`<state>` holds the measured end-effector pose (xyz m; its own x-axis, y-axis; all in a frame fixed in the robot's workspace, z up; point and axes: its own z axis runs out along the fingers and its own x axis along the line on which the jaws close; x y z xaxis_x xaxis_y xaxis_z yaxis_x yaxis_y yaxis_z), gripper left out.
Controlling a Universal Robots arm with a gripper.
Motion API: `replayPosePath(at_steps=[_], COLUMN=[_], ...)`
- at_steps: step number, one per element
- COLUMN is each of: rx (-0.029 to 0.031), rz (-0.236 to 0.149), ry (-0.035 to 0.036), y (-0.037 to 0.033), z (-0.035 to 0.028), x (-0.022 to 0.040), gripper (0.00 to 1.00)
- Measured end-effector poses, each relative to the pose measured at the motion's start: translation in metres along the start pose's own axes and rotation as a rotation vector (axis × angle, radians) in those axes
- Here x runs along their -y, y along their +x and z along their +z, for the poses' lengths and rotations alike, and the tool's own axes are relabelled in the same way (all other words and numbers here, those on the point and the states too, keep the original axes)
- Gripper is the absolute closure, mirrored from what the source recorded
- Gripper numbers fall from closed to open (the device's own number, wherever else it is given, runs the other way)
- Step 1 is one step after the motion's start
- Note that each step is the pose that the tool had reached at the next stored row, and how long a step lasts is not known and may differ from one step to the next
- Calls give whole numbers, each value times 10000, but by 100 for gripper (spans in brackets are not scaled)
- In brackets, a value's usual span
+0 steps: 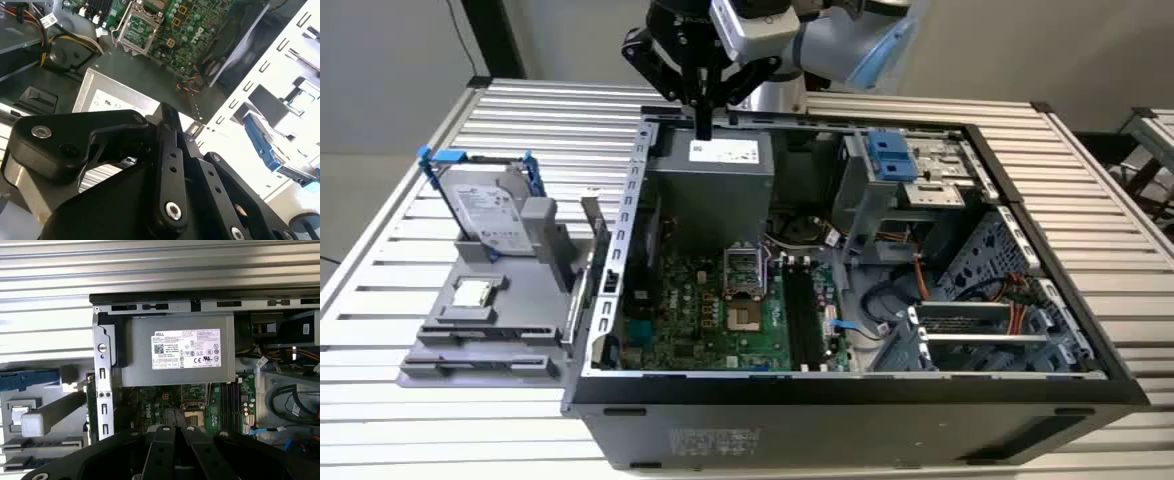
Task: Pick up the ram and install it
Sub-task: 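Reach for the ram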
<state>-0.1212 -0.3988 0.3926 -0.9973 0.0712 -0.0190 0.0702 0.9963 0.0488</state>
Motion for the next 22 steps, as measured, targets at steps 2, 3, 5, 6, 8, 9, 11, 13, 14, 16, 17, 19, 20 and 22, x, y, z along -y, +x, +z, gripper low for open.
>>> replayPosePath(at_steps=[2,3,5,6,8,9,11,13,14,16,17,19,20,22], rx=[0,0,1,1,1,1,0,1,1,0,0,0,0,0], rz=[0,0,0,0,0,0,0,0,0,0,0,0,1,0], ry=[0,0,0,-3,-3,-3,-1,0,0,0,1,1,2,2], y=[0,0,0,0,0,0,0,0,0,0,0,1,5,26], z=[0,0,0,0,-1,0,-1,-1,-1,-1,-1,-1,-1,-2], x=[0,0,0,0,0,0,0,0,0,0,0,0,0,2], gripper=[100,100,100,100,100,100,100,100,100,100,100,100,100,100])
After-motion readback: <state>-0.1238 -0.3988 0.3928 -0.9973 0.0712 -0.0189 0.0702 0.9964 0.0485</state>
